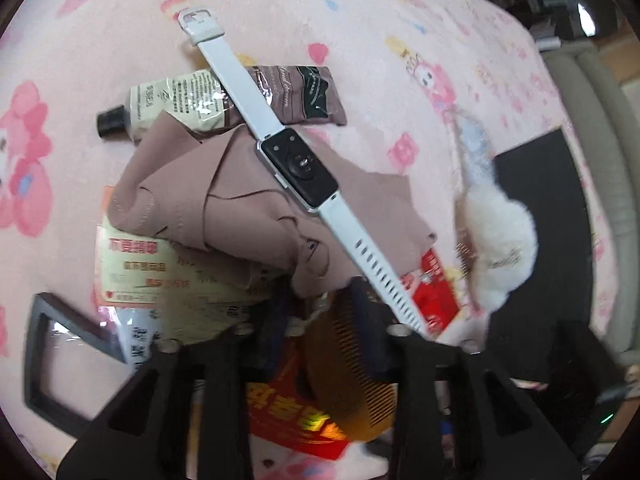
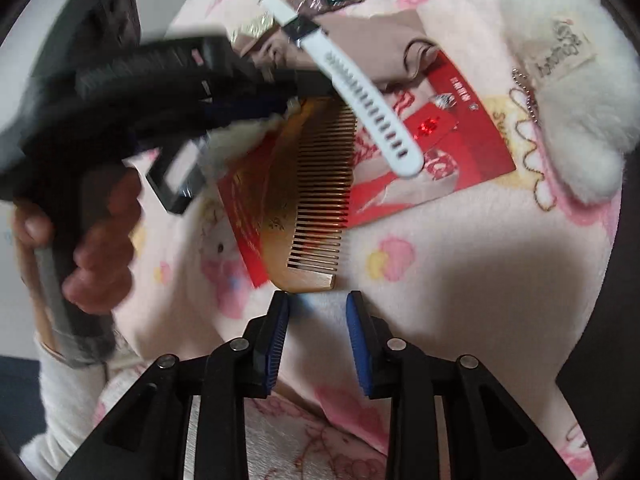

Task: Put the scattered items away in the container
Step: 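Lower the left gripper onto the wooden comb and close on it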

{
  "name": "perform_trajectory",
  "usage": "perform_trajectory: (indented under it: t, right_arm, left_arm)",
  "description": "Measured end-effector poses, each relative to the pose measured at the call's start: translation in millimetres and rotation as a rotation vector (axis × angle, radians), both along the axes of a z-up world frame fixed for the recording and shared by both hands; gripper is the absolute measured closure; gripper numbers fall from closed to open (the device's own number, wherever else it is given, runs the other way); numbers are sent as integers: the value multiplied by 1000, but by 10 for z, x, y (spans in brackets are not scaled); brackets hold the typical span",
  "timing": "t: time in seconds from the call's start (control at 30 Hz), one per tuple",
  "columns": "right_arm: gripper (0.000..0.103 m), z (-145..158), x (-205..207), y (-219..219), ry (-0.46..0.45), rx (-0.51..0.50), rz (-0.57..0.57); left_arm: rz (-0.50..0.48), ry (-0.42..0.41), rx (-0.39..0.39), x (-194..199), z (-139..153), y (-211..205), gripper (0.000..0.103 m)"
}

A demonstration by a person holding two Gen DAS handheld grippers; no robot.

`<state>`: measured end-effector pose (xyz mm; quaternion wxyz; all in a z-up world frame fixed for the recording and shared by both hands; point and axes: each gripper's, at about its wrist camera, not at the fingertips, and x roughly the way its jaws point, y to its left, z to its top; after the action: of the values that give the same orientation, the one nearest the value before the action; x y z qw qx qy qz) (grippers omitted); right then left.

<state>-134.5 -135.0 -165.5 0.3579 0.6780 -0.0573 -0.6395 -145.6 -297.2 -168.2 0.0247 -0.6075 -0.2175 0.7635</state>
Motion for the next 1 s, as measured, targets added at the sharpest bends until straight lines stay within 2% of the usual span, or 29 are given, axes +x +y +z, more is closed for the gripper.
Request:
perform_trajectory:
  t: [0.17, 0.37, 0.47, 0.5, 0.57, 0.67, 0.77, 0.93, 0.97, 1.0]
  right_arm:
    - [85, 69, -25, 74, 33, -7, -61]
    - [85, 207, -19, 208, 130, 53, -146]
    - [85, 334, 55, 229, 188, 88, -165]
    - [85, 362, 77, 235, 191, 83, -165]
    - [83, 343, 82, 223, 151, 61, -145]
    - [81, 215, 46, 109, 77, 49, -121]
    - [80, 90, 60, 30, 48, 64, -107]
    - [79, 14, 12, 9, 32, 46, -106]
    - [79, 7, -2, 3, 30, 40, -110]
    - [79, 0, -12, -4, 29, 35, -113]
  left_arm:
    - [1, -4, 0, 203, 68, -10, 93]
    - [-64, -11, 69, 566, 108, 142, 95]
    - [-68, 15, 29, 662, 212, 103, 94]
    - [-53, 23, 22, 649, 230, 53, 85]
    - [-8, 41, 21, 584, 240, -76, 74]
    - [31, 67, 48, 403, 187, -229, 73]
    - [22, 71, 70, 207, 77, -253, 71]
    - [-7, 93, 83, -9, 31, -191, 71]
    - [-11, 85, 82, -35, 8, -171, 72]
    - [-16, 71, 81, -61, -21, -119, 79]
